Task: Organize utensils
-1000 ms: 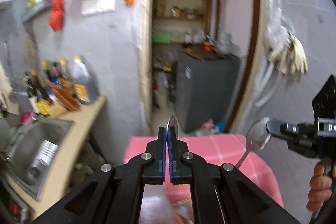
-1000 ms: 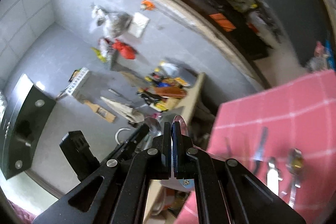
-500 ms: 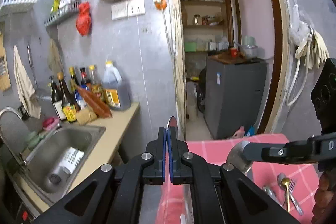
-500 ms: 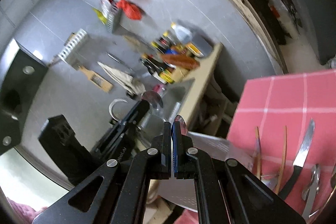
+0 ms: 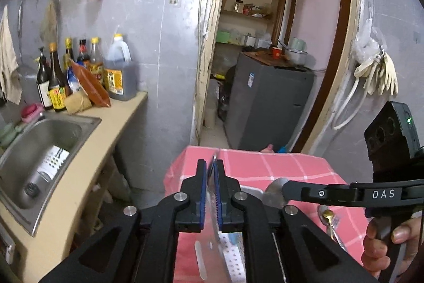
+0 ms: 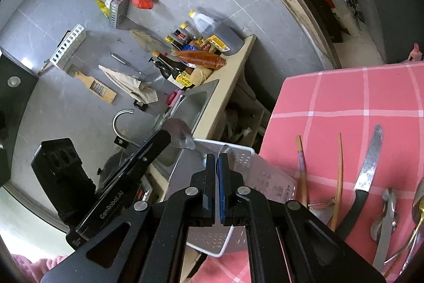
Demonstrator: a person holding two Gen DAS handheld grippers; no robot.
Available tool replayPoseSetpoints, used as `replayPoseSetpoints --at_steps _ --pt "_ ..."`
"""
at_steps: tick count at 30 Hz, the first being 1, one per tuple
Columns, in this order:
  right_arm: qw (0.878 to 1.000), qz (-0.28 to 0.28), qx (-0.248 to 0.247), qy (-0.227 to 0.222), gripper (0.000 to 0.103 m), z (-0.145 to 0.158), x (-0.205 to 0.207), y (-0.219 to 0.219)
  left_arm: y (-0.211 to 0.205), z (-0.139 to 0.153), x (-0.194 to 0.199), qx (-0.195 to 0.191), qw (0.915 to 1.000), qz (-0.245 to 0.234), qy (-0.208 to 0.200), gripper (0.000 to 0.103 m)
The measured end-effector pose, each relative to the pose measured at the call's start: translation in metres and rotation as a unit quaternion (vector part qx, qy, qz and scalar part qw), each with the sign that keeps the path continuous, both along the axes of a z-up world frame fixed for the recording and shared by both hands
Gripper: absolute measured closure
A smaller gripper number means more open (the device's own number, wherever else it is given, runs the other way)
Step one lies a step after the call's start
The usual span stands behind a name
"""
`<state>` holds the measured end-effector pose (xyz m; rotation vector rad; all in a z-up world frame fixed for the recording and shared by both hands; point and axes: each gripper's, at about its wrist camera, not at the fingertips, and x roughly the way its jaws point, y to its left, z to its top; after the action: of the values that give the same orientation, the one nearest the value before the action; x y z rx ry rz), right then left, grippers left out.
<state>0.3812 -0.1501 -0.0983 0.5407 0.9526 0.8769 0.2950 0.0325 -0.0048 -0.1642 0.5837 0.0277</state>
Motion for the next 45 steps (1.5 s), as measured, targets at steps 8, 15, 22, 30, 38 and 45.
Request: replayPoseSetpoints --at_steps 8,15,22,30,38,45 --pt "1.000 -0.019 0.013 -0.008 0.079 0.008 -0.008 -0.017 0.008 0.002 -0.012 -0.045 0.9989 0.008 0.003 0.085" --pt "0.993 -0.096 -0.008 -0.073 0.043 0.039 -0.030 -0.072 -0.017 0.022 -0.032 -0.061 0.9972 -0.004 -0.042 0.041" --pt "0.963 -0.206 -0.086 -0.151 0.001 0.057 -0.054 -0.164 -0.074 0.029 -0.034 -0.062 0.9950 -0.046 -0.063 0.013" --pt "0.959 -0.215 -0.143 -0.117 0.001 0.036 -0.043 -0.230 -0.140 0.002 -0.017 -0.067 0.9933 -0.093 -0.017 0.007" --pt "0.975 -0.173 -0.132 -0.040 0.026 -0.024 -0.025 -0.257 -0.182 -0.048 0.008 -0.090 0.9882 -0.107 0.061 0.017" --pt "0.986 -0.115 -0.118 0.007 0.055 -0.072 -0.013 -0.240 -0.196 -0.097 0.036 -0.094 0.9801 -0.102 0.142 0.042"
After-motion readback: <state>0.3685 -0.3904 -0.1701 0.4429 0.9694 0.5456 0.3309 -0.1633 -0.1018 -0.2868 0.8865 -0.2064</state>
